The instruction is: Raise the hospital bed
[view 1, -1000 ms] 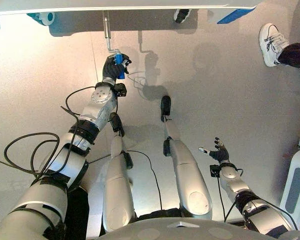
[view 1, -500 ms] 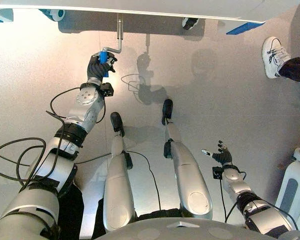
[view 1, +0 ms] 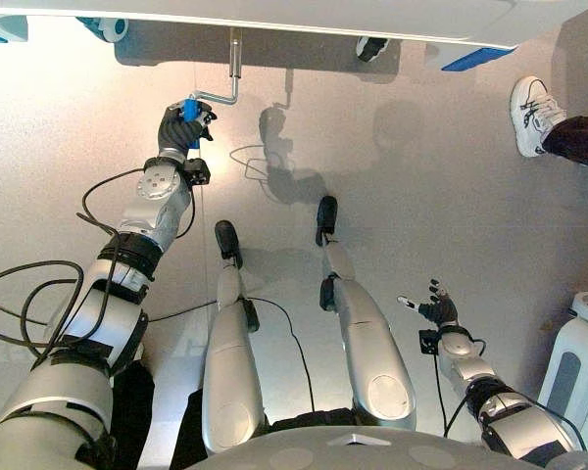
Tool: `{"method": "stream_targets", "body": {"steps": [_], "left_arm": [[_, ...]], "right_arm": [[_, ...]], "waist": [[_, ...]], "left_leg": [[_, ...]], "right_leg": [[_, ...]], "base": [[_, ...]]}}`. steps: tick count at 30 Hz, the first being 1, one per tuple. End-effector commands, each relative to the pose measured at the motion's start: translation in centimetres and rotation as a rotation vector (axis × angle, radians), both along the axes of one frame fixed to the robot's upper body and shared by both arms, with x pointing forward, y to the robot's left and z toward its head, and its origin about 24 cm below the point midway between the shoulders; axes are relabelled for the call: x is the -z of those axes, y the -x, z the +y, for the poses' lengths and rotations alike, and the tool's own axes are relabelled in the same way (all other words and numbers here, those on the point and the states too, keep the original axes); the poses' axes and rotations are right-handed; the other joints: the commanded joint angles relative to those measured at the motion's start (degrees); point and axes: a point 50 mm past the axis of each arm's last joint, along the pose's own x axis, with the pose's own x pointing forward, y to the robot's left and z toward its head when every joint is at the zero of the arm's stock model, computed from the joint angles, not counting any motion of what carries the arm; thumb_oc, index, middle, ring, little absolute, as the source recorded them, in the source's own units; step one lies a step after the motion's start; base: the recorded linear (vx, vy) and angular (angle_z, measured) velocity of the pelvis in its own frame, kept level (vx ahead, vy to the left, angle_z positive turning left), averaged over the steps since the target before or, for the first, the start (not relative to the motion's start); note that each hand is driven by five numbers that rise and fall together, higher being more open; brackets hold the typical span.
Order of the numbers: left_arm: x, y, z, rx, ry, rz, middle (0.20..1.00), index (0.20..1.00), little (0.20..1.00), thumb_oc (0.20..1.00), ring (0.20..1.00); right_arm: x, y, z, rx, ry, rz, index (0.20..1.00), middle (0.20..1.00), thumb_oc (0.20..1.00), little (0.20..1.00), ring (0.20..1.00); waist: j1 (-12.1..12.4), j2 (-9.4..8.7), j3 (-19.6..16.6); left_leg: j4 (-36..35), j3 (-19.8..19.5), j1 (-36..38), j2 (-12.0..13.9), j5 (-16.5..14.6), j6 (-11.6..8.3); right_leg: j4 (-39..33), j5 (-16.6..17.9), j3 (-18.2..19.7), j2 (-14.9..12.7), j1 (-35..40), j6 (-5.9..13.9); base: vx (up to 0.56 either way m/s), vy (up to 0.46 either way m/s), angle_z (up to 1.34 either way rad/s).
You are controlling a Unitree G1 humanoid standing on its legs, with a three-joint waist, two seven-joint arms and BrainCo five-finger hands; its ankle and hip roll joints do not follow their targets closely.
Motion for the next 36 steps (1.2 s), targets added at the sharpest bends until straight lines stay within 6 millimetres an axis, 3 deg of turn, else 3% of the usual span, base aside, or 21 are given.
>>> {"method": "stream_targets", "body": {"steps": [1,6,15,25,32,33,36], "left_arm": [[-6.0,2.6,10.0,-0.33,-0.022,-0.175,0.2,0.2,0.2,0.2,0.2],[-6.2,2.9,11.8,-0.41,-0.031,-0.137,0.2,0.2,0.2,0.2,0.2],[-7.6,3.2,13.3,-0.495,-0.084,-0.111,0.2,0.2,0.2,0.2,0.2],[-8.6,2.6,12.7,-0.524,-0.098,-0.11,0.2,0.2,0.2,0.2,0.2],[-9.7,1.9,11.5,-0.522,-0.122,-0.132,0.2,0.2,0.2,0.2,0.2],[-9.8,1.8,11.4,-0.525,-0.128,-0.129,0.2,0.2,0.2,0.2,0.2],[-10.1,1.8,11.3,-0.529,-0.134,-0.133,0.2,0.2,0.2,0.2,0.2]], "right_arm": [[1.0,1.6,-0.7,0.056,-0.01,0.058,1.0,1.0,1.0,1.0,1.0],[0.8,1.3,-0.5,0.056,-0.021,0.044,1.0,1.0,1.0,1.0,1.0],[-0.1,0.1,0.1,0.032,-0.028,-0.025,1.0,1.0,1.0,1.0,1.0],[-2.0,-1.2,1.3,0.006,-0.063,-0.174,1.0,1.0,1.0,1.0,1.0],[-2.7,-1.1,1.9,-0.02,-0.066,-0.235,1.0,1.0,1.0,1.0,1.0],[-2.9,-1.1,2.0,-0.025,-0.065,-0.244,1.0,1.0,1.0,1.0,1.0],[-3.0,-0.8,2.1,-0.032,-0.065,-0.255,1.0,1.0,1.0,1.0,1.0]], "waist": [[3.0,-3.93,-2.3],[3.0,-4.73,-2.0],[2.3,-5.75,-0.8],[1.2,-5.74,0.7],[0.0,-5.67,0.7],[-0.3,-5.43,0.7],[-0.8,-5.29,0.7]], "left_leg": [[0.1,1.3,0.1,-4.6,-2.7,3.46],[0.1,1.2,-1.4,-4.6,-2.8,3.69],[0.1,0.9,-4.4,-4.4,-2.6,3.78],[0.1,1.3,-9.3,-4.4,-2.0,3.77],[0.1,1.7,-12.6,-3.9,-1.7,3.64],[0.1,1.4,-12.2,-3.5,-3.5,3.29],[0.1,1.6,-13.3,-3.3,-3.4,3.23]], "right_leg": [[0.2,-2.2,2.1,-3.2,3.1,9.39],[0.2,-2.2,2.2,-3.2,2.0,9.64],[0.2,-1.9,2.4,-3.3,-0.7,9.75],[0.2,-1.1,3.6,-3.1,-6.3,9.65],[0.2,-0.7,4.6,-2.6,-10.5,9.56],[0.2,-2.1,5.2,-2.2,-10.3,9.96],[0.2,-2.0,5.5,-2.0,-11.9,9.84]], "base": [[0.03,0.035,0.04],[0.03,0.027,0.04],[0.01,0.006,0.01],[0.0,0.0,-0.01],[0.01,-0.031,-0.06],[0.09,-0.033,-0.07],[0.03,-0.03,-0.08]]}}
